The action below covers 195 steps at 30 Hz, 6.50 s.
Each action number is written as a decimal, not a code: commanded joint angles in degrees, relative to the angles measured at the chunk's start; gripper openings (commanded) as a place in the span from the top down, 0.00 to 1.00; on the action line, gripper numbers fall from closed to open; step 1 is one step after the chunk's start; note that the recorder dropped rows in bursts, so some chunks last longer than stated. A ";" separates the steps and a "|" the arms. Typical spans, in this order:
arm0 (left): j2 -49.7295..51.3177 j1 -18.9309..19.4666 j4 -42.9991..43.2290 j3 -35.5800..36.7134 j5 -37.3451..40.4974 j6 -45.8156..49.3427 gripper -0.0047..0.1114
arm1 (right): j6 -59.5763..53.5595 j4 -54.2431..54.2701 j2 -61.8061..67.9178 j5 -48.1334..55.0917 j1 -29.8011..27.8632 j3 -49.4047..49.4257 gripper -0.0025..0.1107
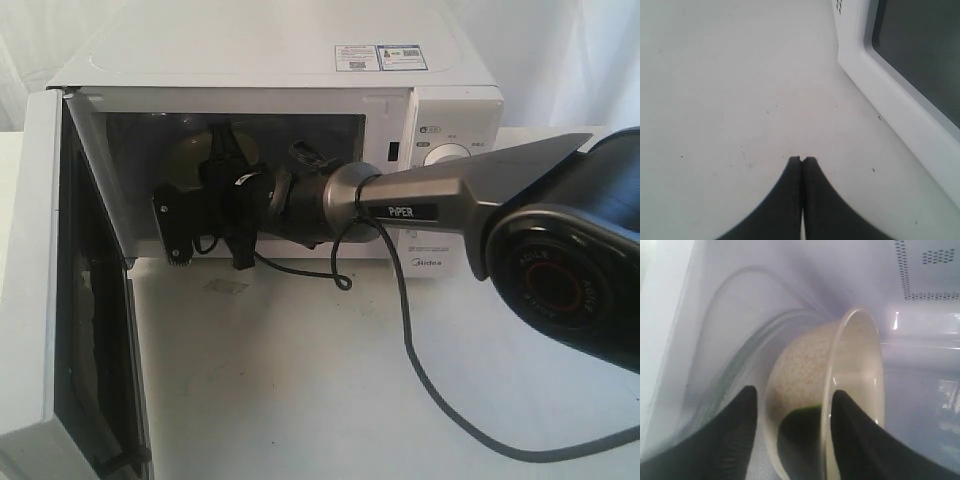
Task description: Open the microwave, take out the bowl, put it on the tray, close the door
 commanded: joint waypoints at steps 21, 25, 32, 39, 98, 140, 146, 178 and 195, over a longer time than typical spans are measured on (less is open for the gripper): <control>-0.24 0.11 -0.07 0.23 0.15 -0.27 0.96 | 2.85 2.70 -3.32 7.67 -0.54 1.17 0.98; -0.24 0.11 -0.07 0.23 0.15 -0.27 0.96 | 3.52 2.70 -6.17 6.72 -0.54 3.75 0.98; -0.24 0.11 -0.07 0.23 0.15 -0.27 0.96 | 5.68 2.70 -10.75 7.68 -0.19 10.15 0.98; -0.24 0.11 -0.07 0.23 0.15 -0.27 0.96 | 6.88 2.97 -16.81 8.31 0.37 19.53 0.98; -0.24 0.11 -0.07 0.23 0.15 -0.27 0.96 | 95.62 -52.85 -50.58 26.78 -19.86 56.91 0.98; -0.24 0.11 -0.07 0.23 0.15 -0.16 0.96 | 100.26 -52.90 -41.13 18.48 -25.78 55.76 0.70; -0.24 0.11 -0.07 0.23 0.15 -0.16 0.96 | 103.01 -52.83 -45.07 17.29 -25.78 55.76 0.70; -0.24 0.11 -0.07 0.23 0.15 -0.16 0.96 | 107.60 -25.55 -64.65 32.60 -12.12 53.15 0.92; -0.24 0.11 0.25 0.23 -0.02 5.41 0.96 | 92.08 -9.69 -64.65 23.41 -2.33 64.01 0.95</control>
